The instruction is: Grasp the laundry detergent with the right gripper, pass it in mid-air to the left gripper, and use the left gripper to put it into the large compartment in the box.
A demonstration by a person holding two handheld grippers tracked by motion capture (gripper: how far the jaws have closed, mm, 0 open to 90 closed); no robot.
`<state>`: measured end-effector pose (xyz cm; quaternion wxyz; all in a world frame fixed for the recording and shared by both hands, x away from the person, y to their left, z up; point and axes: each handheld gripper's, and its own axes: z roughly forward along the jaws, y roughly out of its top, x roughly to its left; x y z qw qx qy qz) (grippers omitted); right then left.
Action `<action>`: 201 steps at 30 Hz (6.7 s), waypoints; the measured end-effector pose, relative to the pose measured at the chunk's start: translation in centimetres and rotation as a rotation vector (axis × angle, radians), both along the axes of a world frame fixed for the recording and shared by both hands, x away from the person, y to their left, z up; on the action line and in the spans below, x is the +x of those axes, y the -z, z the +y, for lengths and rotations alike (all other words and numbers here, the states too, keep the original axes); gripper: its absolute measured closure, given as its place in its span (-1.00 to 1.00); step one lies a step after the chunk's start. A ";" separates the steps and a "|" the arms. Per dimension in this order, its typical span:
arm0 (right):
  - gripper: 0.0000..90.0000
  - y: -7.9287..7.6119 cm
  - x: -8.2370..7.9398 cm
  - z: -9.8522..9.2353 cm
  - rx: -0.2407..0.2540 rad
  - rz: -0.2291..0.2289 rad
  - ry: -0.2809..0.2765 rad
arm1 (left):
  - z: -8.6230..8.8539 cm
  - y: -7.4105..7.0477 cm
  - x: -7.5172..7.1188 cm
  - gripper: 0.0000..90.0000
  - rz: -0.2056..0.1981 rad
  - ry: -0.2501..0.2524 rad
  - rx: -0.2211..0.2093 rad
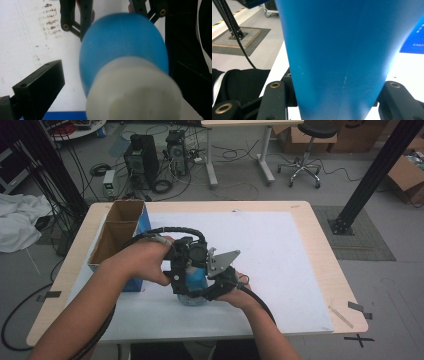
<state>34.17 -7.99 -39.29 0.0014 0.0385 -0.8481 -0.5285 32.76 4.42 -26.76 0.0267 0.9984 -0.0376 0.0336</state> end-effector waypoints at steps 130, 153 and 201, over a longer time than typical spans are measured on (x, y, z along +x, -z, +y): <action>-1.00 -5.4 1.3 -7.8 -0.446 -0.025 0.108 | 1.0 -5.5 3.2 -0.16 -0.009 -0.292 0.116; -1.00 -6.8 2.1 -9.2 -0.818 -0.042 0.060 | 8.4 -16.3 6.4 -0.16 -0.022 -0.940 0.075; -1.00 -7.0 2.8 -9.4 -0.915 -0.038 0.032 | 19.2 -11.8 10.9 -0.16 0.076 -1.538 0.068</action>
